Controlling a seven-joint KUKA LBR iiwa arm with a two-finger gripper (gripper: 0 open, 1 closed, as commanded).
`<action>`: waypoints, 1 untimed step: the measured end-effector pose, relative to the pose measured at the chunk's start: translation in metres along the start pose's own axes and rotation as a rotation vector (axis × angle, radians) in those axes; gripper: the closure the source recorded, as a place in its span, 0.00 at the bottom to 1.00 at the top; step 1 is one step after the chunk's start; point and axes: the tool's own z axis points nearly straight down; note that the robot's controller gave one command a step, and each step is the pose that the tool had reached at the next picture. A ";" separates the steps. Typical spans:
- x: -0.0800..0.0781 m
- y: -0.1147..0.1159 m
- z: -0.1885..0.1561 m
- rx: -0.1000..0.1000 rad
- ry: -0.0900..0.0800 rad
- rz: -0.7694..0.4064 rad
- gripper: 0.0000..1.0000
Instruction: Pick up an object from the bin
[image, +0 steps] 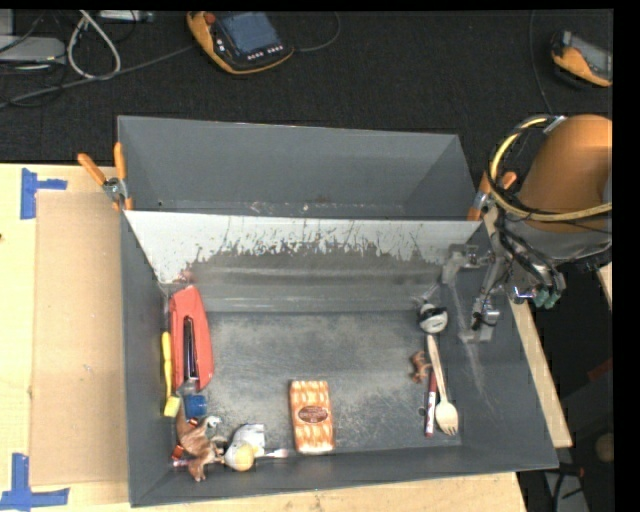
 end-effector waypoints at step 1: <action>-0.002 0.001 -0.005 0.001 -0.008 -0.005 0.00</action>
Offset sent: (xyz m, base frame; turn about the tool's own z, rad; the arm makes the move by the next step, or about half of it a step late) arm -0.0442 0.0032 -0.0981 -0.4642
